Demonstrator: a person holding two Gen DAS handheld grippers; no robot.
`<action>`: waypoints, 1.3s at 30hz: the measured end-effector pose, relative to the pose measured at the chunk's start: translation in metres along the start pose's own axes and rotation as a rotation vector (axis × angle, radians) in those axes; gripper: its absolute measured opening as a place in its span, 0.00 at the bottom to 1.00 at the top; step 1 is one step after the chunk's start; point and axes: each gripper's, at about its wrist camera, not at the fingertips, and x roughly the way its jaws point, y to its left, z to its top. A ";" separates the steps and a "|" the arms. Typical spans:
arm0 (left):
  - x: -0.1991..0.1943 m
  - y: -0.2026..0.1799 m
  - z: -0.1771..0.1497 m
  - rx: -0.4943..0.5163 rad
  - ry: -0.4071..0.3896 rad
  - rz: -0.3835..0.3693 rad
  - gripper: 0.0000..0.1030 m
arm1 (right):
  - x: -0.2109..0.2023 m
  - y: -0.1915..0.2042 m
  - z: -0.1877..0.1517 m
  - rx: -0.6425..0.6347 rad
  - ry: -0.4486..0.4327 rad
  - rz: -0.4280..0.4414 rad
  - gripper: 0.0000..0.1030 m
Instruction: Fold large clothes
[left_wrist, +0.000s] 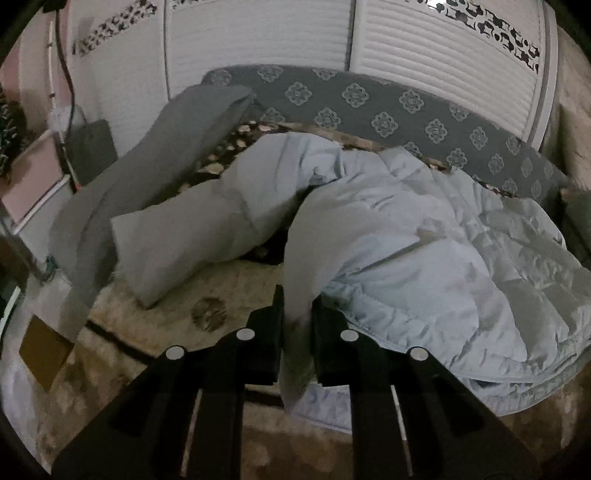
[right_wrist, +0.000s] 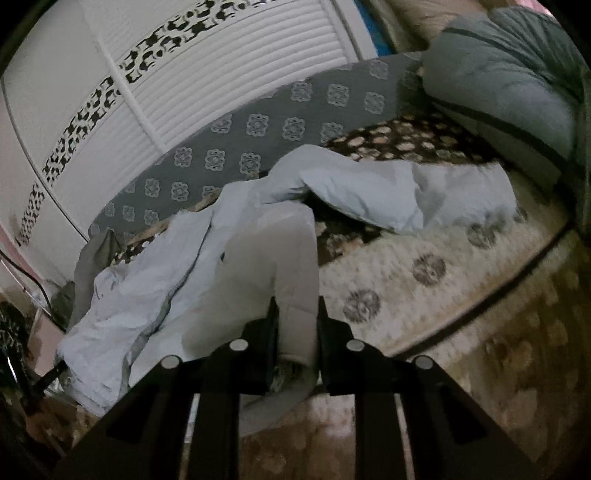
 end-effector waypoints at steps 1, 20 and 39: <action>-0.008 -0.001 -0.003 -0.013 -0.016 0.005 0.12 | -0.005 -0.002 -0.004 0.016 -0.006 -0.005 0.18; -0.082 0.036 0.026 -0.318 -0.278 0.201 0.97 | -0.037 -0.047 0.045 0.224 -0.199 -0.165 0.71; 0.137 0.032 0.069 -0.168 0.012 0.239 0.97 | 0.109 -0.212 0.097 0.472 -0.096 -0.341 0.79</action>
